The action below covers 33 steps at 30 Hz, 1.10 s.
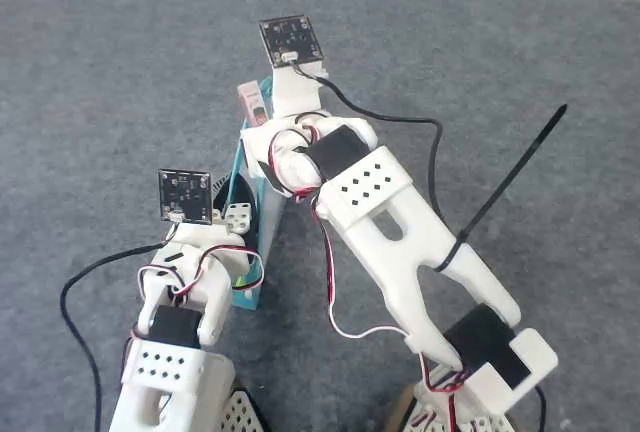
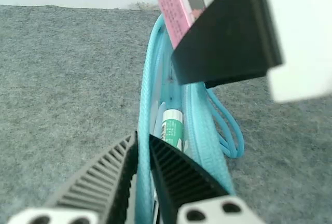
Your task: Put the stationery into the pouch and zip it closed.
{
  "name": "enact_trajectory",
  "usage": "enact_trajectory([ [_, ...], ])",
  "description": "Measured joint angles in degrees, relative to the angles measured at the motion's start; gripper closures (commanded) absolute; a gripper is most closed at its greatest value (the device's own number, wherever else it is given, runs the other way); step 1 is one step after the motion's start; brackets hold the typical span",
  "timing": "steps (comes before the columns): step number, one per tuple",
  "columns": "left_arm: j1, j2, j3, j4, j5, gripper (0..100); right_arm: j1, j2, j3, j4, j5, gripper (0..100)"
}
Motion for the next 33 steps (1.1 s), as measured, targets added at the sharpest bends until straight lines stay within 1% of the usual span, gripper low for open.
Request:
enact_trajectory([
  [6,0.0,0.0,0.0,0.0,0.0,99,0.0,0.0,0.0,-0.2,-0.2,99.1],
  [12,0.0,0.0,0.0,0.0,0.0,99,-0.9,-0.3,1.3,-4.8,7.0,99.1],
  [15,-0.1,0.0,0.0,0.0,0.0,99,-1.0,-4.8,7.6,-11.0,11.4,99.1],
  [19,-0.1,0.0,0.0,0.0,0.0,99,-1.4,-14.6,21.7,-21.5,15.7,99.1],
  [22,-0.1,0.0,0.0,0.0,0.0,99,-1.4,-22.3,31.4,-28.7,21.9,99.1],
  [24,-0.1,0.0,0.0,0.0,0.0,99,-1.5,-24.5,35.3,-33.3,24.4,99.1],
  [28,-0.1,0.0,0.0,0.0,0.0,99,-1.4,-23.7,35.9,-36.9,25.3,99.1],
  [33,-0.1,0.0,0.2,0.0,0.0,99,-1.6,-14.2,32.5,-39.3,25.3,99.1],
])
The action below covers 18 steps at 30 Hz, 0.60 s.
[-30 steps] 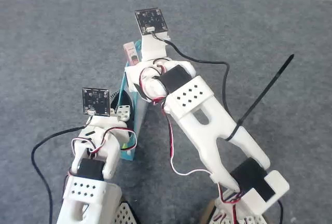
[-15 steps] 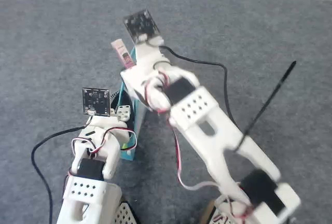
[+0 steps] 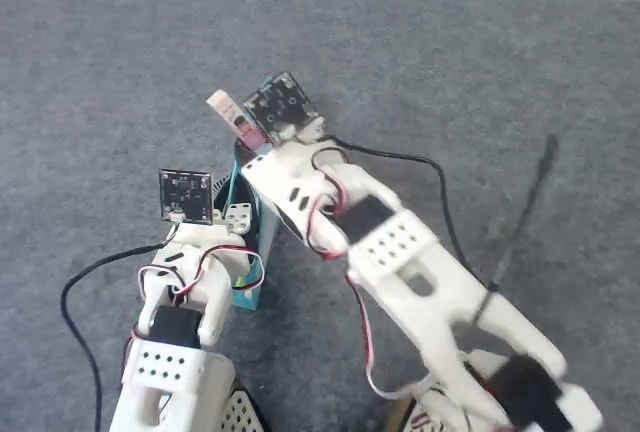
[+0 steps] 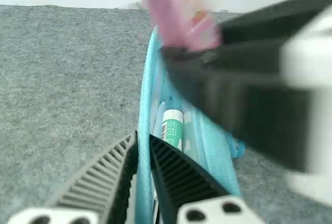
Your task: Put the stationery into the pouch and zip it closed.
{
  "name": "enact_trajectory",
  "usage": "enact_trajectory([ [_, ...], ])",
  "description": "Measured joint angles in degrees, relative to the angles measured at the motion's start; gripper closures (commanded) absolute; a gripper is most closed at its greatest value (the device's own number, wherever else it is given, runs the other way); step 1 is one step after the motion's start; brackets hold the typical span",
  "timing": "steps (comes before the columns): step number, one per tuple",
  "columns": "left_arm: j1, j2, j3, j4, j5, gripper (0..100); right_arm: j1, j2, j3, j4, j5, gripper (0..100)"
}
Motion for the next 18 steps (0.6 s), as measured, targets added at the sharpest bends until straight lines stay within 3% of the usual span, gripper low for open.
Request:
enact_trajectory([
  [10,0.0,0.0,0.0,0.0,0.0,99,1.4,8.0,-5.1,-0.3,-0.7,99.1],
  [18,0.6,0.0,0.0,-0.1,0.0,99,7.8,7.9,-2.5,3.5,-11.2,99.1],
])
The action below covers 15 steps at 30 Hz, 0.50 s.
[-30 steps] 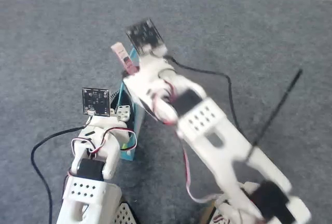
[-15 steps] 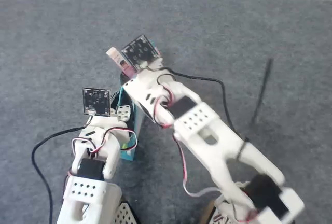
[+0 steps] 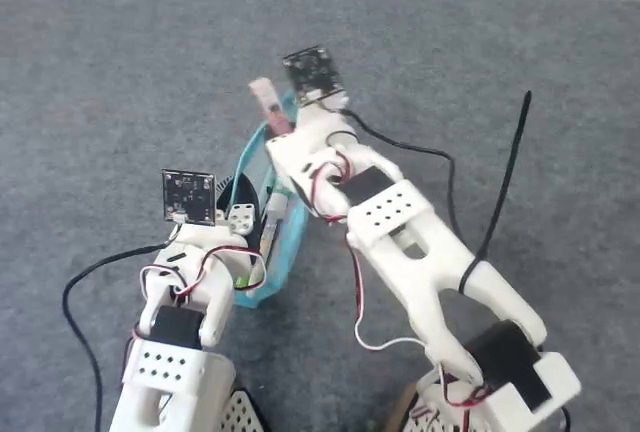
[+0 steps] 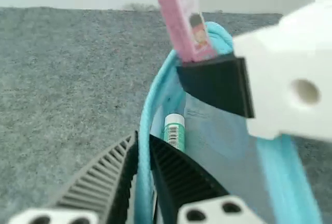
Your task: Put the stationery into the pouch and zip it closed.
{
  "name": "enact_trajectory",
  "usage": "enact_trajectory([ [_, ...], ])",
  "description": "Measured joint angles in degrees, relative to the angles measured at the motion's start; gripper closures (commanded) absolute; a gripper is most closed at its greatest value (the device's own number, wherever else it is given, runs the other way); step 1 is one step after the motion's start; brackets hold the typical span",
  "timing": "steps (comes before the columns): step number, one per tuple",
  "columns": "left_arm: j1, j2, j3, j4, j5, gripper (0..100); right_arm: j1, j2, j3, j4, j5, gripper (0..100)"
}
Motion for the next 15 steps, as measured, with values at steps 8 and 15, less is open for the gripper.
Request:
enact_trajectory([
  [8,0.0,0.0,0.0,0.0,0.0,99,1.7,-0.2,1.1,0.9,-0.4,98.9],
  [15,0.0,0.0,0.0,0.0,0.0,99,1.7,-0.6,1.1,0.9,-0.6,89.5],
])
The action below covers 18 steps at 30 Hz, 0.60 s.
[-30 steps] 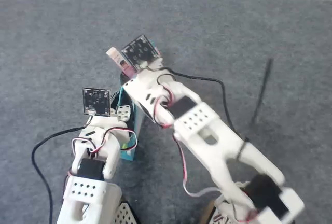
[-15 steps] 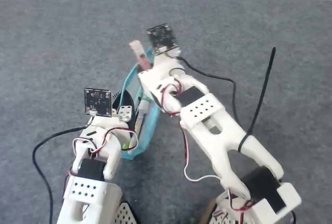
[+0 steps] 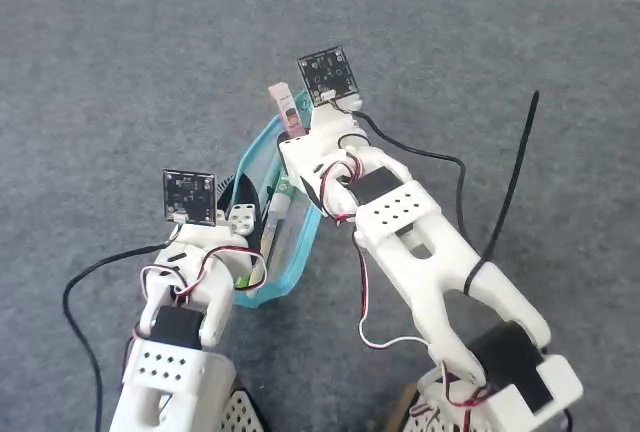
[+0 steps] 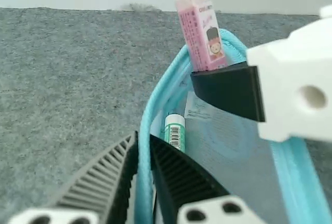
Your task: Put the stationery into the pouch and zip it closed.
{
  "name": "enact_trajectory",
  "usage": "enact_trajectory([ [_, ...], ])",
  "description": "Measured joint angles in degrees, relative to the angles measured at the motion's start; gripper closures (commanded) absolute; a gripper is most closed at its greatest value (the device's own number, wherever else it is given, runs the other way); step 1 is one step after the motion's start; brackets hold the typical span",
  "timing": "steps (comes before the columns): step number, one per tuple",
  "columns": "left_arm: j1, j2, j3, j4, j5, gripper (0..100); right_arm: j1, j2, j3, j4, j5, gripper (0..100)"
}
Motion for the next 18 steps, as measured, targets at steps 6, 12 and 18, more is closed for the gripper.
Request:
enact_trajectory([
  [6,0.0,0.0,0.0,0.0,0.0,99,-0.4,-0.1,0.0,2.4,0.1,88.0],
  [12,0.1,0.0,0.0,0.0,0.0,99,-0.8,-2.5,0.2,6.0,0.1,88.0],
  [18,0.0,0.0,0.0,0.0,0.0,99,-3.9,-13.1,1.3,9.3,0.1,87.9],
])
